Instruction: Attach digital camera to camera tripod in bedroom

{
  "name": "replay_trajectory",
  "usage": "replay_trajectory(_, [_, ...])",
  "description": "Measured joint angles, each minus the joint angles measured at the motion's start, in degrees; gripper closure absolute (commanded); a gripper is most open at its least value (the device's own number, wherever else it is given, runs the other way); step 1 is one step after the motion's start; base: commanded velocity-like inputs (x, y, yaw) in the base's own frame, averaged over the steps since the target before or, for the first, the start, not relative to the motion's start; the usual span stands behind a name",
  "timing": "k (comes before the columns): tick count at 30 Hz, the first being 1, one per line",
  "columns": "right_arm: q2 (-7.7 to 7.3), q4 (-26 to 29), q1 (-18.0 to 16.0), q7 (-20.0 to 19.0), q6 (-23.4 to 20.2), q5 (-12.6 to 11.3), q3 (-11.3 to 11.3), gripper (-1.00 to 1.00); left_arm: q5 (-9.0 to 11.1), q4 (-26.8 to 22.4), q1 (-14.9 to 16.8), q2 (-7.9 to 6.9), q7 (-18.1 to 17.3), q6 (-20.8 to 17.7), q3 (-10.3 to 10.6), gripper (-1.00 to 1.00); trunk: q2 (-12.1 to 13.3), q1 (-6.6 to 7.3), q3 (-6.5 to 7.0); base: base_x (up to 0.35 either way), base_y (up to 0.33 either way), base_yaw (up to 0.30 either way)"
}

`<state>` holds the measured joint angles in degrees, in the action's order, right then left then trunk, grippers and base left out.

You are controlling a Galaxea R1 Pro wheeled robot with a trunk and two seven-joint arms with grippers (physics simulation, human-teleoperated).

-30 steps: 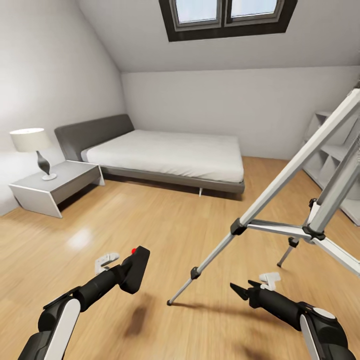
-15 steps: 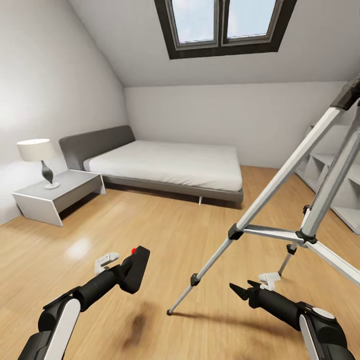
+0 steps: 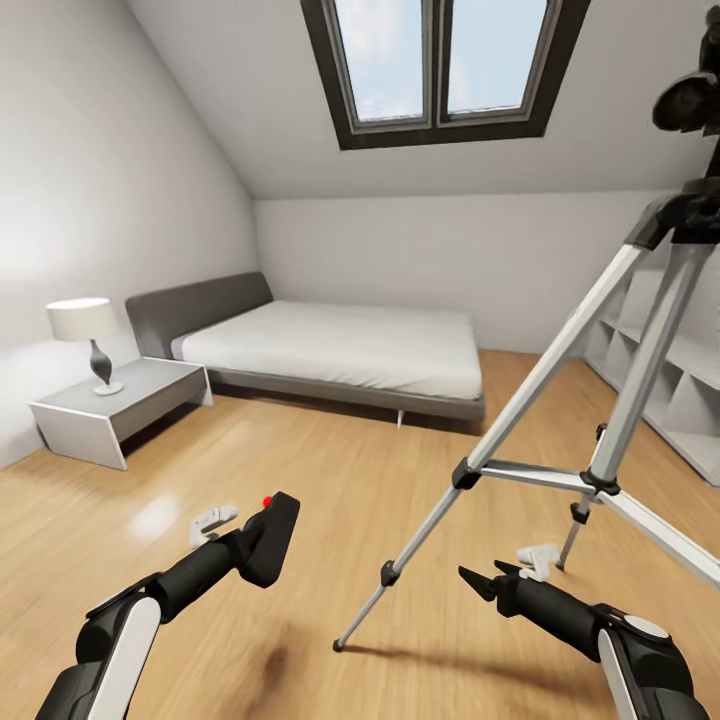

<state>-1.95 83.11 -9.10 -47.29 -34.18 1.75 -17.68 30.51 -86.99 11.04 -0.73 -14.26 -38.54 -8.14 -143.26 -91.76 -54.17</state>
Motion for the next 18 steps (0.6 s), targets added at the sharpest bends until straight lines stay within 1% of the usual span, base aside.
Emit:
replay_trajectory(3, [0.00,0.0,0.0,0.0,0.0,0.0,0.0,-1.00,0.0,0.0,0.0,-0.03,0.0,0.0,0.0,1.00,0.0,0.08,0.67,0.000,0.000,0.000])
replay_trajectory(18, [-0.03,0.0,0.0,0.0,-0.1,-0.1,0.3,-1.00,0.0,-0.1,0.0,-0.03,-0.1,-0.1,0.0,1.00,6.0,3.36,3.36,0.000,0.000,0.000])
